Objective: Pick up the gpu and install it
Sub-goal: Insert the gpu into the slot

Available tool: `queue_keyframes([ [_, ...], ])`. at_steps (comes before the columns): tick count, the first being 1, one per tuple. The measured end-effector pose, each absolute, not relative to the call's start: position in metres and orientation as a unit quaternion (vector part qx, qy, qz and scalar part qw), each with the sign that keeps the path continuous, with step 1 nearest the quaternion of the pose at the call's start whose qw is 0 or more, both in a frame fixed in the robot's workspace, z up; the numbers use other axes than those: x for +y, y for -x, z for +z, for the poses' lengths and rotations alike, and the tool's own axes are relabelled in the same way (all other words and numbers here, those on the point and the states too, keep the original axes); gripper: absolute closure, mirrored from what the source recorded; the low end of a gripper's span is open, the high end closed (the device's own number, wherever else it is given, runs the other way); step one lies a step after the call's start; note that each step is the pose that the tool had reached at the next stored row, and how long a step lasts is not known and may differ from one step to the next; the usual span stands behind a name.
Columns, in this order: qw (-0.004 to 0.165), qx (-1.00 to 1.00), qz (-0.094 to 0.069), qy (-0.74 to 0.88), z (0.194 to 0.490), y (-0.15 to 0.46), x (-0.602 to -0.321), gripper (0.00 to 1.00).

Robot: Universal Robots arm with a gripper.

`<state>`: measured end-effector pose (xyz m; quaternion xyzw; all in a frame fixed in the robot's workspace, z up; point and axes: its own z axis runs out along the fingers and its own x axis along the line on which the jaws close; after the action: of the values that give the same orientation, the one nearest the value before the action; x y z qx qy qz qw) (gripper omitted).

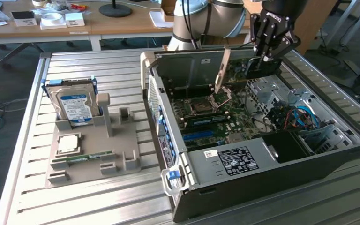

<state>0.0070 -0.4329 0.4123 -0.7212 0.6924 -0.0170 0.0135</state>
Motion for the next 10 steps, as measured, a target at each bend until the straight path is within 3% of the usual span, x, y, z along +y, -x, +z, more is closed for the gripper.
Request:
queue_keyframes([
  [10, 0.014, 0.692, -0.017, 0.721, 0.4084, -0.0066, -0.4329, 0.73],
])
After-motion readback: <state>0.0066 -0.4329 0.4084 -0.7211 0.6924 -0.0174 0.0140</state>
